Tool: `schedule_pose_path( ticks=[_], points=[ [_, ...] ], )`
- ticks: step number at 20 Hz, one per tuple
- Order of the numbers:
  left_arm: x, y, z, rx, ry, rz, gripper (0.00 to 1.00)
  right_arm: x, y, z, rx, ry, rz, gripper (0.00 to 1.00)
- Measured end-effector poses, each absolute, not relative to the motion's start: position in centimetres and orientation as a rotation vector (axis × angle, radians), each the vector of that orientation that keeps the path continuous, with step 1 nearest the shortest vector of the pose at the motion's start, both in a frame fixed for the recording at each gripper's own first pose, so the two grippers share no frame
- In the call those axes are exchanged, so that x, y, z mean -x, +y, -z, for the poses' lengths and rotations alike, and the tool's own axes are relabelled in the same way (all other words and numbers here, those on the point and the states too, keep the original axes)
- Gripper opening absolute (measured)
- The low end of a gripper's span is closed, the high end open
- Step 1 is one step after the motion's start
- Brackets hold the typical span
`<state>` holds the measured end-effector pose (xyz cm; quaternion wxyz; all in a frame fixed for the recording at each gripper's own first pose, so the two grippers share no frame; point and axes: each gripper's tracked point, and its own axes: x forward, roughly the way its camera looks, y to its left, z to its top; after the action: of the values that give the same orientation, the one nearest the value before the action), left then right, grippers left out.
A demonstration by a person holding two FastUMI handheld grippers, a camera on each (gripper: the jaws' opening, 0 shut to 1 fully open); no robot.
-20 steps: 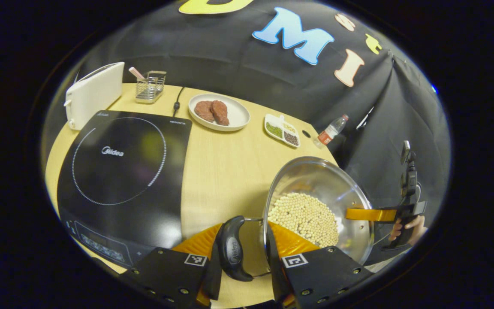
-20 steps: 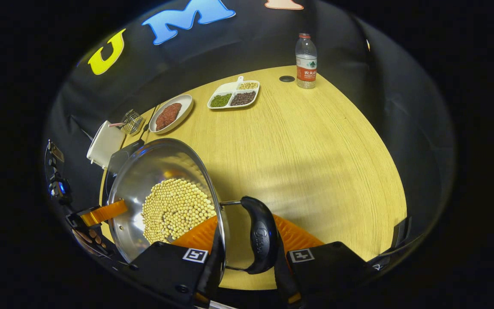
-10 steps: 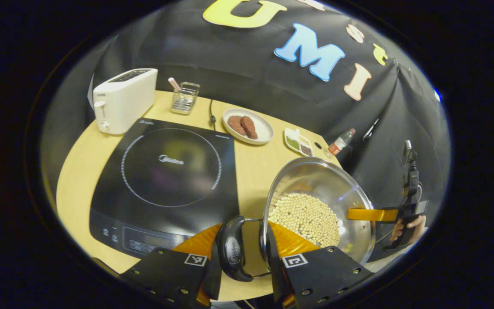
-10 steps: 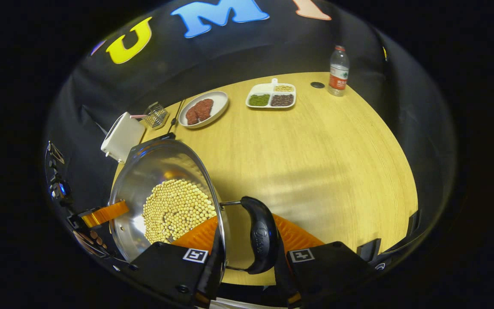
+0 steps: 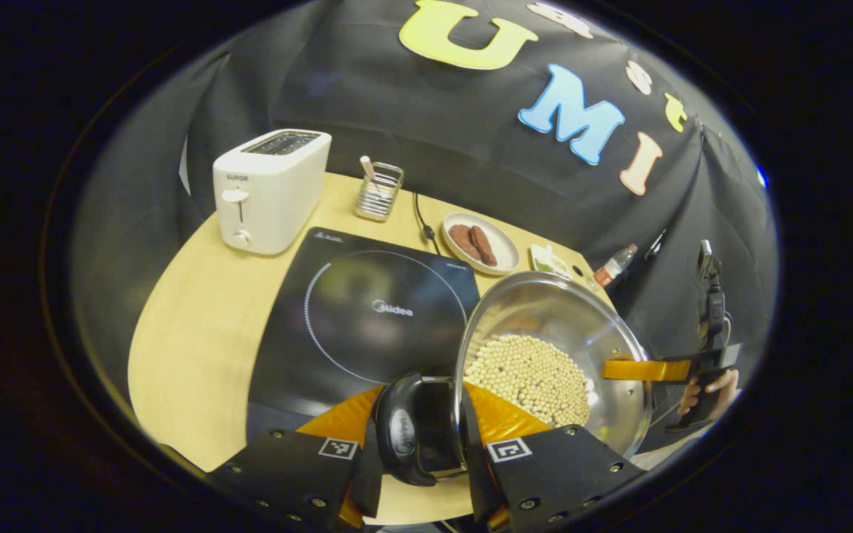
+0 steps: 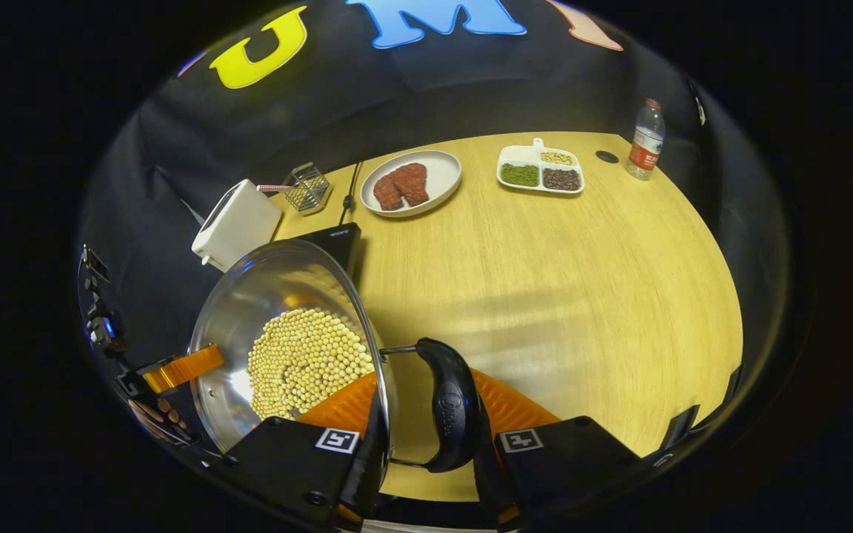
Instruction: First push the handle of the pot to place it horizontally, then grasp the pot with both hands and set it on the induction cooktop.
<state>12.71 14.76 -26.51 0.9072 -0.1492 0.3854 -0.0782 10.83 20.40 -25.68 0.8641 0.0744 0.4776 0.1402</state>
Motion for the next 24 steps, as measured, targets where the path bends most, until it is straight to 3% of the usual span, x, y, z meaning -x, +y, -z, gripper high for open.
schedule_pose_path(
  ticks=[4,6,10,11,21,24],
  points=[
    [-15.3,18.4,26.3,0.297,0.778,0.164,0.52,-12.7,23.5,25.4,-0.172,0.993,-0.296,0.51],
    [-16.7,19.7,26.5,0.297,0.773,0.167,0.45,-13.9,24.9,25.5,-0.175,0.992,-0.294,0.54],
    [-19.0,22.3,27.6,0.3,0.775,0.156,0.48,-16.0,27.4,26.0,-0.172,0.998,-0.301,0.54],
    [-19.5,22.8,27.9,0.299,0.772,0.152,0.48,-16.5,27.9,26.1,-0.171,0.997,-0.304,0.51],
    [-23.7,26.9,29.6,0.272,0.781,0.137,0.45,-20.3,32.2,28.4,-0.219,1.02,-0.325,0.51],
    [-24.6,27.5,30.4,0.264,0.797,0.141,0.45,-20.8,32.7,29.1,-0.234,1.033,-0.318,0.54]
  ],
)
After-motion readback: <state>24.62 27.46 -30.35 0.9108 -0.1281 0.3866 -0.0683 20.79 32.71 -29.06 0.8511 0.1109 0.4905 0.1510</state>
